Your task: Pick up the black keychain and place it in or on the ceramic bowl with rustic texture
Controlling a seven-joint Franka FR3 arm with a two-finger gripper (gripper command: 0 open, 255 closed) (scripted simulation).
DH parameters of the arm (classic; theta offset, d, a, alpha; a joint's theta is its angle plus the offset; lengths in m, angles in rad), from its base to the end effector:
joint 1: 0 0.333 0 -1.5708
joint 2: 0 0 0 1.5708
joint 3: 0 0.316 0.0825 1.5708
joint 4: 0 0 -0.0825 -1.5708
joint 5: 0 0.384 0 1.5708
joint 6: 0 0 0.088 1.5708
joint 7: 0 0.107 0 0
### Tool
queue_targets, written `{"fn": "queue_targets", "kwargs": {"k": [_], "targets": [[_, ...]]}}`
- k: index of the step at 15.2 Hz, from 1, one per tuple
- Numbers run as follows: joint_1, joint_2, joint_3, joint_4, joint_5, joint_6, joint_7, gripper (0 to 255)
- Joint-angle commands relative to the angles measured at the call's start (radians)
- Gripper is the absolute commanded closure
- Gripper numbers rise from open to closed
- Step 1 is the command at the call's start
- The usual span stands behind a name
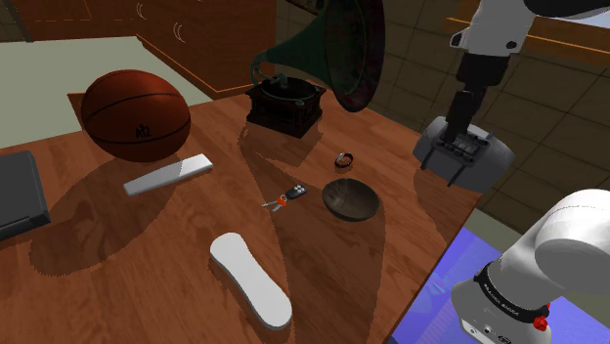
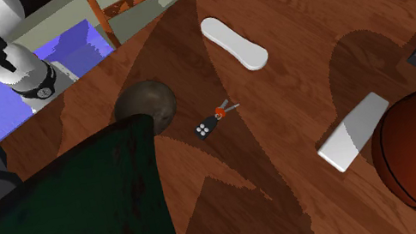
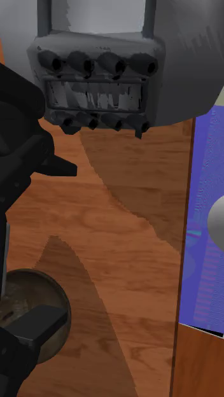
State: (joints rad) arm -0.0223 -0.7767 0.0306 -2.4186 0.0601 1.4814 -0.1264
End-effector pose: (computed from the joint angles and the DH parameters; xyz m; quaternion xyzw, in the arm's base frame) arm 0.2961 0.0114 0.5515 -0.9946 -0.0621 0.0789 0.0244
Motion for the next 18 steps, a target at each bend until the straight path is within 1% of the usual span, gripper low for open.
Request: {"fn": "queue_targets", "kwargs": {"k": [1, 6, 11, 15, 18], "targets": [[0.000, 0.000, 0.000, 0.000, 0.000, 0.000, 0.000, 0], [0.008, 0.060, 0.117, -0.038, 0.087, 0.131, 0.181, 0], [0.008, 0.169, 0.233, -0.034, 0.149, 0.272, 0.358, 0], [-0.002, 0.286, 0.323, -0.001, 0.169, 0.386, 0.501, 0], [-0.017, 0.389, 0.388, 0.041, 0.161, 0.467, 0.614, 0]]}}
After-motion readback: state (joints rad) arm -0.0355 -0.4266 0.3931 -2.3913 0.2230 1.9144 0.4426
